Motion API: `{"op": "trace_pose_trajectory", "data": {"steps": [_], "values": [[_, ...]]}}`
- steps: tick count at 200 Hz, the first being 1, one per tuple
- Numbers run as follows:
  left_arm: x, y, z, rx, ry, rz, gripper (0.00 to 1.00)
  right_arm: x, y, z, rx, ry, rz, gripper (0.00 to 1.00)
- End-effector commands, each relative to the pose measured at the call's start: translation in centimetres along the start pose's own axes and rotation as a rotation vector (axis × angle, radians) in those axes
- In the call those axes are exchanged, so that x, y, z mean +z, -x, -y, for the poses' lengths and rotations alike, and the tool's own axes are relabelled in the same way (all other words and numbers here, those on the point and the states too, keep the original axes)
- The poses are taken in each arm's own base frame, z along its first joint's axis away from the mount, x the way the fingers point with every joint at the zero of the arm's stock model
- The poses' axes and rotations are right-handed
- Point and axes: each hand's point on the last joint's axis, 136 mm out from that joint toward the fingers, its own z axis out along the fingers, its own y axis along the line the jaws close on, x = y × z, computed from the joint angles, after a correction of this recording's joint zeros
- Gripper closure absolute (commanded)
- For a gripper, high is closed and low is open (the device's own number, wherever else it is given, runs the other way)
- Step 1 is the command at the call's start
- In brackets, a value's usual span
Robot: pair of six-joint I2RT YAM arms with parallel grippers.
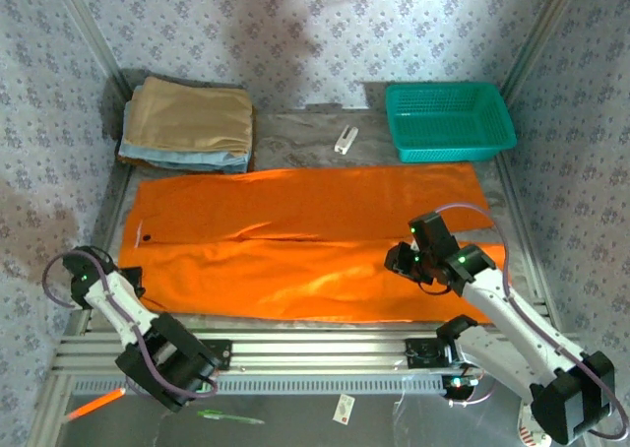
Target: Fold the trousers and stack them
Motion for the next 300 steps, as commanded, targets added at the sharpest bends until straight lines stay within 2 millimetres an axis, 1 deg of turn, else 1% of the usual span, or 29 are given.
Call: {"op": "trace_pose_trajectory", "data": {"steps": [1,18,29,46,67,81,94,98,116,135,145,155,173,192,203,234,251,267,300], "values": [[0.9,0.2,1.4,-0.033,-0.084,-0.003,0.26,-0.1,-1.4,1.6,0.031,-0.049,-0.021,0.68],[2.0,-0.4,1.5,-0.075,-0.119,-0.020,0.28,-0.1,-1.7,1.9,0.047,-0.046,-0.014,0.67],[2.5,-0.6,1.0,-0.089,-0.105,-0.023,0.29,-0.2,-1.7,1.9,0.049,-0.045,-0.012,0.65],[3.0,-0.7,0.3,-0.086,-0.081,-0.010,0.28,-0.3,-1.7,2.2,0.049,-0.058,-0.010,0.65],[3.4,-0.6,-0.2,-0.080,-0.066,0.003,0.28,-0.3,-1.6,2.3,0.050,-0.066,-0.005,0.64],[3.8,-0.4,-0.5,-0.081,-0.060,0.021,0.30,-0.3,-1.6,2.4,0.054,-0.069,-0.002,0.64],[4.0,-0.4,-0.6,-0.085,-0.059,0.030,0.36,-0.4,-1.6,2.3,0.058,-0.064,-0.005,0.64],[4.0,-0.4,-0.7,-0.088,-0.062,0.030,0.40,-0.5,-1.6,2.2,0.058,-0.061,-0.005,0.64],[4.2,-0.7,-0.9,-0.108,-0.071,0.030,0.49,-0.7,-1.7,2.4,0.068,-0.071,-0.002,0.64],[3.7,-0.5,-0.8,-0.092,-0.083,0.051,0.55,-1.2,-1.7,2.9,0.082,-0.092,0.006,0.64],[3.3,-0.3,-0.7,-0.077,-0.086,0.063,0.60,-1.5,-1.8,3.3,0.097,-0.110,0.010,0.64],[3.0,-0.2,-0.6,-0.067,-0.094,0.075,0.62,-1.8,-2.0,3.6,0.117,-0.118,0.008,0.64],[2.7,-0.1,-0.6,-0.060,-0.109,0.093,0.78,-2.1,-2.2,4.0,0.145,-0.123,0.014,0.64],[2.5,-0.1,-0.5,-0.053,-0.121,0.099,0.93,-2.7,-2.2,3.9,0.173,-0.111,0.024,0.64],[2.5,-0.2,-0.3,-0.050,-0.131,0.092,1.00,-3.2,-1.9,3.9,0.185,-0.112,0.039,0.64],[1.9,-0.5,0.5,-0.046,-0.164,0.067,1.00,-5.0,-1.4,3.8,0.201,-0.117,0.073,0.64],[1.4,-0.5,1.0,-0.046,-0.189,0.062,1.00,-5.5,-1.5,3.7,0.258,-0.105,0.087,0.63],[0.6,-0.2,1.5,-0.039,-0.210,0.077,1.00,-5.1,-2.1,3.3,0.330,-0.070,0.074,0.62],[-0.5,-0.2,2.3,-0.023,-0.257,0.085,1.00,-3.1,-4.1,3.9,0.488,-0.063,0.047,0.63]]}}
